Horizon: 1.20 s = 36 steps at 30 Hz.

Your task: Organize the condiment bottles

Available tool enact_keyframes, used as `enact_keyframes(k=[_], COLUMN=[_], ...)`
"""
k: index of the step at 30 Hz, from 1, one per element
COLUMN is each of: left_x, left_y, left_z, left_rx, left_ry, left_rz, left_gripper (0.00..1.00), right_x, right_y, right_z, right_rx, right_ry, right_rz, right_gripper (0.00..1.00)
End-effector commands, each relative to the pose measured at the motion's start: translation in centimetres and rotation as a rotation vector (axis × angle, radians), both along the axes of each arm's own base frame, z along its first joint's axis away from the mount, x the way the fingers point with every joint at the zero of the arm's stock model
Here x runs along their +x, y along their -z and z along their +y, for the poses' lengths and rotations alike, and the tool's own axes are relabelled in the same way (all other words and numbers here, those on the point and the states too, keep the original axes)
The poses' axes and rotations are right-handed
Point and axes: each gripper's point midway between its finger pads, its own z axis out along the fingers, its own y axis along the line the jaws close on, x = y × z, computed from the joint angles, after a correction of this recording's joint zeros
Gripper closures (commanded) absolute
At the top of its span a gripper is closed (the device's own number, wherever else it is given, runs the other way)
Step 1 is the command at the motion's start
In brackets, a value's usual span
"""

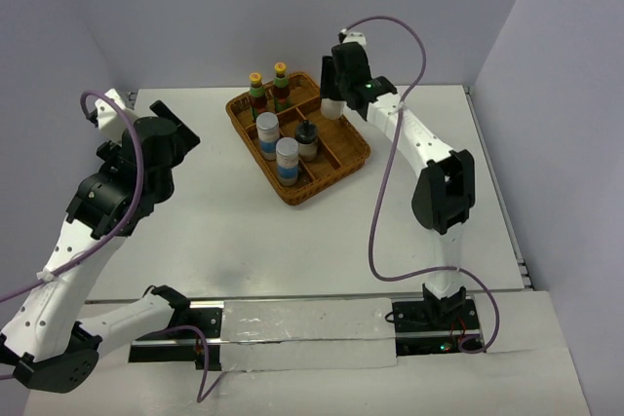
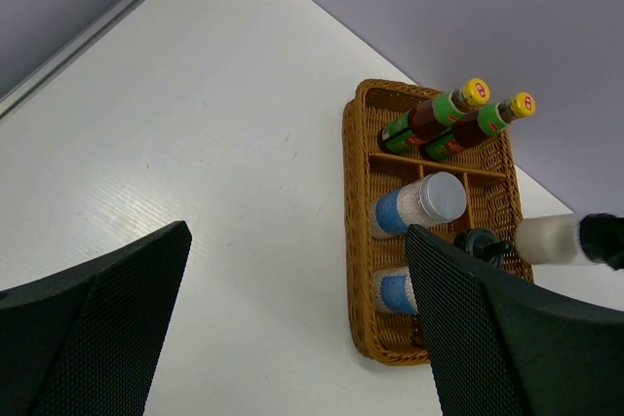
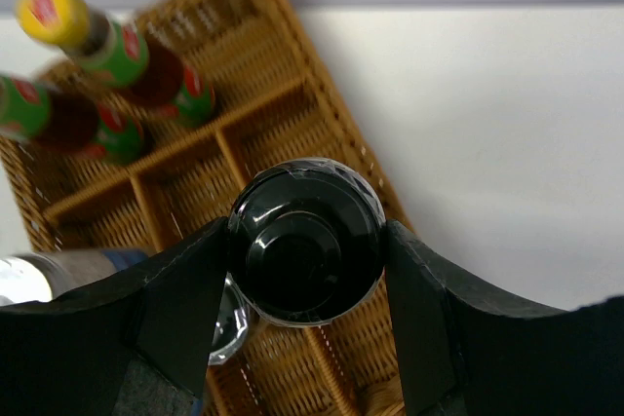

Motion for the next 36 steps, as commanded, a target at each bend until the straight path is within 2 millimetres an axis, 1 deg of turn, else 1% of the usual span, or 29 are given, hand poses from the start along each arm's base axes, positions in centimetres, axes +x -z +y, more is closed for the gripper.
enact_keyframes(k=[1, 2, 11, 14, 17, 19, 21, 22, 23, 24, 25, 26, 28, 30, 31, 33, 34, 36], left_x=[-0.5, -0.5, -0.4, -0.4, -0.4, -0.3, -0.2, -0.2, -0.2, -0.1, -0.1, -0.1, 0.1, 0.2, 0.2, 0.2, 0.2, 0.3], left_y=[-0.7, -0.7, -0.4, -0.4, -0.3, -0.3, -0.4, -0.4, -0.4, -0.4, -0.4, -0.4, -0.4, -0.4, -0.3, -0.3, -0.3, -0.4], left_z=[0.5, 0.5, 0.3, 0.5, 0.4, 0.4, 0.2, 0.2, 0.2, 0.2, 0.1, 0.1, -0.2, -0.5, -0.5, -0.4, -0.4, -0.3], left_rx=[-0.024, -0.024, -0.020, -0.020, -0.019, -0.017, -0.019, -0.019, -0.017, -0.018, -0.018, -0.018, -0.022, -0.022, -0.020, -0.016, -0.013, -0.004], left_ry=[-0.012, -0.012, -0.010, -0.014, -0.012, -0.011, -0.008, -0.008, -0.009, -0.008, -0.007, -0.004, 0.008, 0.021, 0.021, 0.018, 0.016, 0.018], left_rz=[-0.025, -0.025, -0.016, -0.017, -0.015, -0.012, -0.014, -0.014, -0.012, -0.013, -0.013, -0.013, -0.014, -0.011, -0.007, -0.003, -0.002, -0.006], left_gripper=[0.00, 0.01, 0.00, 0.00, 0.01, 0.01, 0.00, 0.00, 0.01, 0.01, 0.01, 0.01, 0.01, 0.00, 0.00, 0.01, 0.00, 0.00], right_x=[1.2, 1.2, 1.4, 1.5, 1.4, 1.3, 1.2, 1.2, 1.2, 1.1, 1.0, 1.0, 0.9, 0.6, 0.4, 0.0, -0.4, -1.3], right_y=[0.1, 0.8, 5.1, 6.8, 8.1, 8.7, 8.6, 8.4, 8.2, 7.7, 6.8, 5.6, 3.9, 1.6, -0.4, -2.8, -3.9, -5.4], right_z=[0.4, 0.5, 0.6, 0.7, 0.7, 0.8, 0.8, 0.7, 0.6, 0.5, 0.4, 0.3, 0.0, -0.6, -0.9, -2.0, -2.4, -4.5], right_rx=[0.015, 0.008, -0.025, -0.033, -0.037, -0.038, -0.039, -0.039, -0.038, -0.037, -0.036, -0.031, -0.026, -0.019, -0.008, 0.003, 0.008, 0.015], right_ry=[0.004, 0.002, 0.004, 0.000, -0.005, -0.012, -0.011, -0.009, -0.006, -0.003, 0.002, 0.006, 0.015, 0.031, 0.038, 0.058, 0.064, 0.086], right_rz=[-0.037, -0.024, 0.044, 0.067, 0.086, 0.097, 0.098, 0.094, 0.090, 0.083, 0.072, 0.053, 0.029, 0.000, -0.030, -0.063, -0.076, -0.083], right_gripper=[0.81, 0.81, 0.81, 0.81, 0.79, 0.72, 0.49, 0.39, 0.34, 0.27, 0.17, 0.13, 0.00, 0.00, 0.00, 0.00, 0.00, 0.00])
